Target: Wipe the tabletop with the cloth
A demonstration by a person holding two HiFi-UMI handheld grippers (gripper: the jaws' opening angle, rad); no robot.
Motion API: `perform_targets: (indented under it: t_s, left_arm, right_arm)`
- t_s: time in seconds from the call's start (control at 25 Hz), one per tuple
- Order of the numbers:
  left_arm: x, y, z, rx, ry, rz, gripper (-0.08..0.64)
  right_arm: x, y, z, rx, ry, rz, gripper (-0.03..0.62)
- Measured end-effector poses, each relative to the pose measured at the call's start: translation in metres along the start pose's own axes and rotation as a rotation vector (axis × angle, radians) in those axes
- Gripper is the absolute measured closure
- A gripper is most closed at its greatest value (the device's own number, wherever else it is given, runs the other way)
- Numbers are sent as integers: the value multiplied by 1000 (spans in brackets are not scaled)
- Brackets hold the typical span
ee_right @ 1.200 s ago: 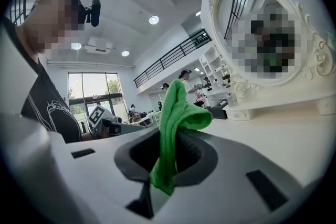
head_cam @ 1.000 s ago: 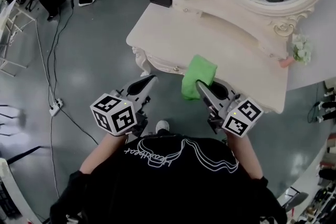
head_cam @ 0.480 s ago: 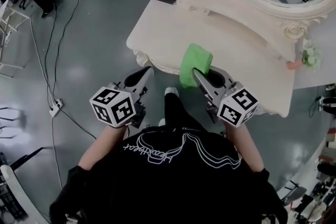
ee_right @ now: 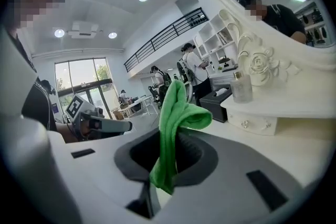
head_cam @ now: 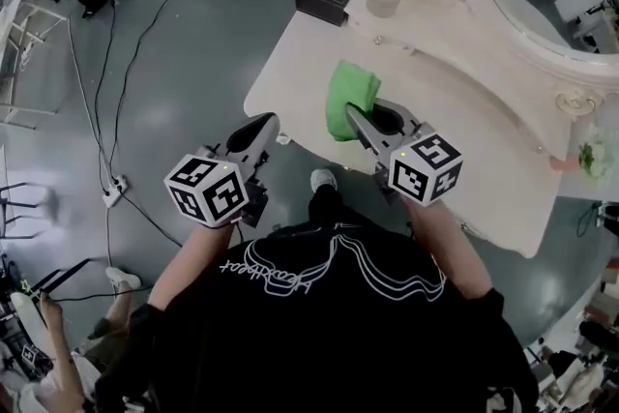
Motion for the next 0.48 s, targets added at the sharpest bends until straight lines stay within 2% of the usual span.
perform_targets:
  t_s: [0.28,0.48]
  left_arm:
    - [-33,23,39,16,71,-14,556]
    - [-40,27,59,31,128,-22,556]
  right_arm:
    - [-76,14,-41,13,30,66,538]
    - [-124,3,-63,24,29,132,537]
Point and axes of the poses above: the fingertips, and each gripper's own axes: x backward along the fingers, z to its left, y out of its top, the point moved 3 cm from there along x, backward along the fingers, and after that the axes turned 6 degrees about -z, right-handed, at the moved point
